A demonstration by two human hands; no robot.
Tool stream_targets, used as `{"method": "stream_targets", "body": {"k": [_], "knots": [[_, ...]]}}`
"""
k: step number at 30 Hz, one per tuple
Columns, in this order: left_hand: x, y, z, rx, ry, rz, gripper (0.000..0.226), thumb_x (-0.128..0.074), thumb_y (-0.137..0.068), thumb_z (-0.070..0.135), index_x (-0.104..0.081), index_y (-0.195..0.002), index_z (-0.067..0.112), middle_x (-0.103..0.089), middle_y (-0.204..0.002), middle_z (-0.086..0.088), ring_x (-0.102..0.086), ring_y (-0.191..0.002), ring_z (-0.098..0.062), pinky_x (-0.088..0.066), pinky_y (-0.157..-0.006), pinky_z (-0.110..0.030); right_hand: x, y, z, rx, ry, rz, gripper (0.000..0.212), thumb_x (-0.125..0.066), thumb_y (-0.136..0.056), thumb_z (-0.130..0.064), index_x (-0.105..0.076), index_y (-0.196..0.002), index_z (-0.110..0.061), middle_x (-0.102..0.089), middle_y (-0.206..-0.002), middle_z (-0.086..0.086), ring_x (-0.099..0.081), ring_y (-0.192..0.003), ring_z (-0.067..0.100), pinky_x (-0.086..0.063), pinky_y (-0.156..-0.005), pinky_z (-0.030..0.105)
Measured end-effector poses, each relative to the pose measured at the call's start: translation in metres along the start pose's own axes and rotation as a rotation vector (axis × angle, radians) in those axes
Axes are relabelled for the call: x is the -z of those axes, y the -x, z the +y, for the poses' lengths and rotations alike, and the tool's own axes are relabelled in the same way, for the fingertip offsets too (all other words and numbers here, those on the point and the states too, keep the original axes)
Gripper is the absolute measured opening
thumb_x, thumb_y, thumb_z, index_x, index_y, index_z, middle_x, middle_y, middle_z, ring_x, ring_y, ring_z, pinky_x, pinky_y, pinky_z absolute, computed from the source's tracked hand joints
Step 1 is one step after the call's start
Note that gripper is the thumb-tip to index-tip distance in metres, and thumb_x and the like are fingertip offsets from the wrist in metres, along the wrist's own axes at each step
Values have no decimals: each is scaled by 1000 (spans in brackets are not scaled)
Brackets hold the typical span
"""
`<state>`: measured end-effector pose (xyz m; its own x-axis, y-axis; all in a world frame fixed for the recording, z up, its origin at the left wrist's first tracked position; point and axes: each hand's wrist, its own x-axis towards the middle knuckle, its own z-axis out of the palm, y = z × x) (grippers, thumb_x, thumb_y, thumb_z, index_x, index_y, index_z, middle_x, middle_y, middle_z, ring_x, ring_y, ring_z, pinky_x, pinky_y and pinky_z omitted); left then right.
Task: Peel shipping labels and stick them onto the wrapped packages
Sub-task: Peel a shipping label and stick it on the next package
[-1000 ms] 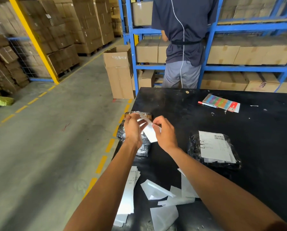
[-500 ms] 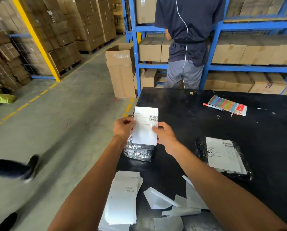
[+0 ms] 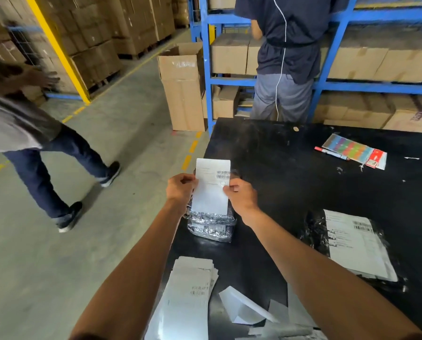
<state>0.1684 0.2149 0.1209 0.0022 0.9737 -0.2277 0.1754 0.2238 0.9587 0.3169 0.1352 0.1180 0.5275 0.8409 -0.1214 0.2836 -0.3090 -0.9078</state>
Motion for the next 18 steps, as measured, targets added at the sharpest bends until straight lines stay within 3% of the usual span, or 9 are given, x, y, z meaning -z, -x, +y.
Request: {"method": "stream_targets", "body": {"k": [2, 5, 11, 15, 18], "knots": [[-1, -4, -4, -5, -10, -13, 10, -68, -82, -3, -68, -85, 6, -65, -80, -14, -55, -69, -23, -49, -67, -36, -2, -2, 2, 8, 32, 15, 18, -65, -87, -16, -73, -103, -12, -75, -101, 7, -68, -94, 21, -48, -77, 24], [-4, -7, -7, -16, -38, -12, 12, -66, -82, -3, -69, -93, 2, -66, -82, -13, -55, -68, -22, -49, -66, -34, -4, -1, 3, 20, 69, 33, 18, -63, -87, -16, -73, -101, -13, -75, -99, 6, -68, -94, 21, -52, -80, 28], [-4, -7, -10, -84, -106, 18, 12, -69, -81, 1, -70, -90, 9, -71, -86, -12, -59, -72, -21, -55, -69, -36, -7, 1, 2, 36, 140, 55, 16, -60, -86, -17, -72, -97, -17, -74, -96, 4, -68, -89, 22, -56, -74, 30], [-8, 1, -9, -150, -153, 48, 17, -67, -80, -1, -68, -89, 13, -67, -83, -4, -58, -72, -15, -50, -59, -19, -12, 4, 1, 68, 293, 115, 10, -61, -87, -24, -68, -93, -21, -65, -106, 4, -60, -98, 26, -56, -78, 39], [-7, 6, -12, -207, -181, 36, 17, -68, -81, 0, -69, -92, 12, -67, -83, -2, -59, -74, -14, -50, -60, -14, -11, 4, 6, 50, 276, 127, 8, -63, -87, -24, -68, -93, -22, -54, -114, 6, -55, -105, 27, -52, -82, 34]]}}
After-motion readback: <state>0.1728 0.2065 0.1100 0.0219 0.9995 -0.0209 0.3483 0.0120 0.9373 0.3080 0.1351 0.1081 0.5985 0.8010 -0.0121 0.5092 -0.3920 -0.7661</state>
